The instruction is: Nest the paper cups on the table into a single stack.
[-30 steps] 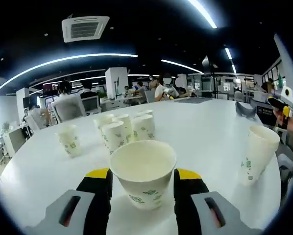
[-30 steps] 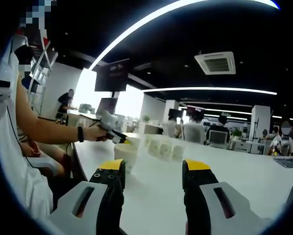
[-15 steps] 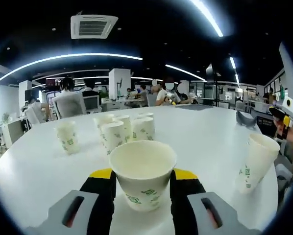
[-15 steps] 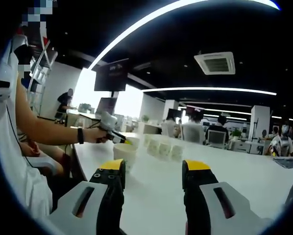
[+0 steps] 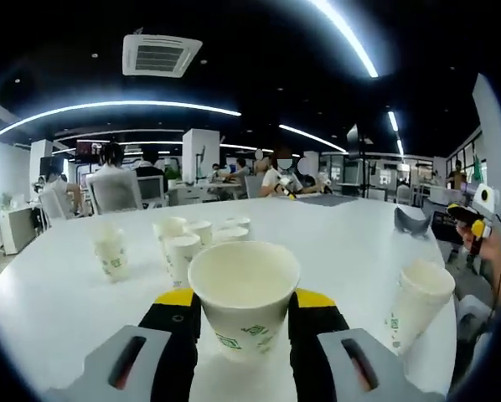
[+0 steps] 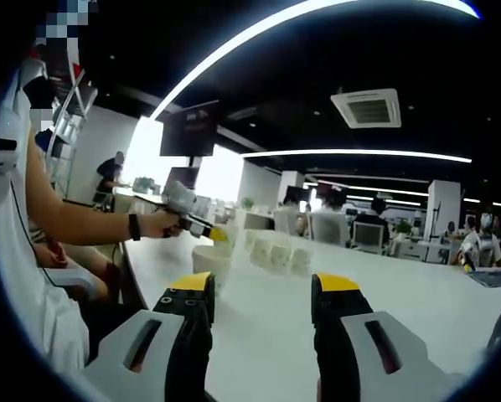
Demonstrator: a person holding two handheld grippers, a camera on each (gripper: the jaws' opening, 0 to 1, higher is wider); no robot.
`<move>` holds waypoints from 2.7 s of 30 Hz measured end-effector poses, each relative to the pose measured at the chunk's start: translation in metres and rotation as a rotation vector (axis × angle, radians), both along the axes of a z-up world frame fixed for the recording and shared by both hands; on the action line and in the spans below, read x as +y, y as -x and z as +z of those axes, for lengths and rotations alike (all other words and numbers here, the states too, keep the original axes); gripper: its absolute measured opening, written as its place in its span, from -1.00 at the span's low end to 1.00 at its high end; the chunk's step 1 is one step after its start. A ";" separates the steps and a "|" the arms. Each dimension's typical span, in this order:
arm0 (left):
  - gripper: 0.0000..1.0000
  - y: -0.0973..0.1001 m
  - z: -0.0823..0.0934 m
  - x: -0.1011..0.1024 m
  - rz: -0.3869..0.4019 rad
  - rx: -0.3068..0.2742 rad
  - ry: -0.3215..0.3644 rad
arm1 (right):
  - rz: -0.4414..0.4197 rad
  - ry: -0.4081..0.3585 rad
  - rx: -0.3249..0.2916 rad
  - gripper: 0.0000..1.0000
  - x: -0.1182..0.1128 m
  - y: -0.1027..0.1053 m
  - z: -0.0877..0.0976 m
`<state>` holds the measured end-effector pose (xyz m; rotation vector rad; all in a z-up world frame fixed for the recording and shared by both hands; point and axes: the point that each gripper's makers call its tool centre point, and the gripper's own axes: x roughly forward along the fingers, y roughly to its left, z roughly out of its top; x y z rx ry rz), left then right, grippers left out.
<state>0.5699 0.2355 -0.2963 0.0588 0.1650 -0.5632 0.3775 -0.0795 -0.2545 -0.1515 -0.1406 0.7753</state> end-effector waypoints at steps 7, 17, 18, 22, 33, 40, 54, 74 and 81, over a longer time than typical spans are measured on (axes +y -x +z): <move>-0.15 0.021 0.022 -0.019 -0.060 0.004 0.029 | 0.004 0.004 0.002 -0.03 0.006 0.003 -0.001; -0.16 0.066 0.058 -0.062 -0.178 -0.045 0.018 | 0.002 0.009 0.000 -0.03 0.011 0.006 0.000; -0.16 0.069 0.061 -0.065 -0.188 -0.052 0.019 | 0.001 0.009 0.000 -0.03 0.010 0.006 0.000; -0.16 0.085 0.077 -0.080 -0.225 -0.088 0.012 | 0.004 0.012 -0.001 -0.03 0.012 0.007 -0.001; -0.17 0.114 0.082 -0.113 -0.314 -0.100 0.035 | 0.012 0.010 -0.003 -0.03 0.016 0.010 -0.001; -0.17 0.120 0.066 -0.128 -0.351 -0.083 0.031 | 0.015 0.012 -0.006 -0.04 0.015 0.010 -0.001; -0.15 0.115 0.045 -0.132 -0.350 -0.088 0.002 | 0.016 0.013 -0.001 -0.04 0.011 0.006 -0.001; 0.22 0.111 0.020 -0.139 -0.340 -0.051 -0.012 | 0.010 0.016 -0.002 -0.04 0.010 0.005 -0.001; 0.33 0.114 0.016 -0.134 -0.329 -0.047 -0.007 | 0.013 0.015 0.000 -0.04 0.012 0.006 -0.001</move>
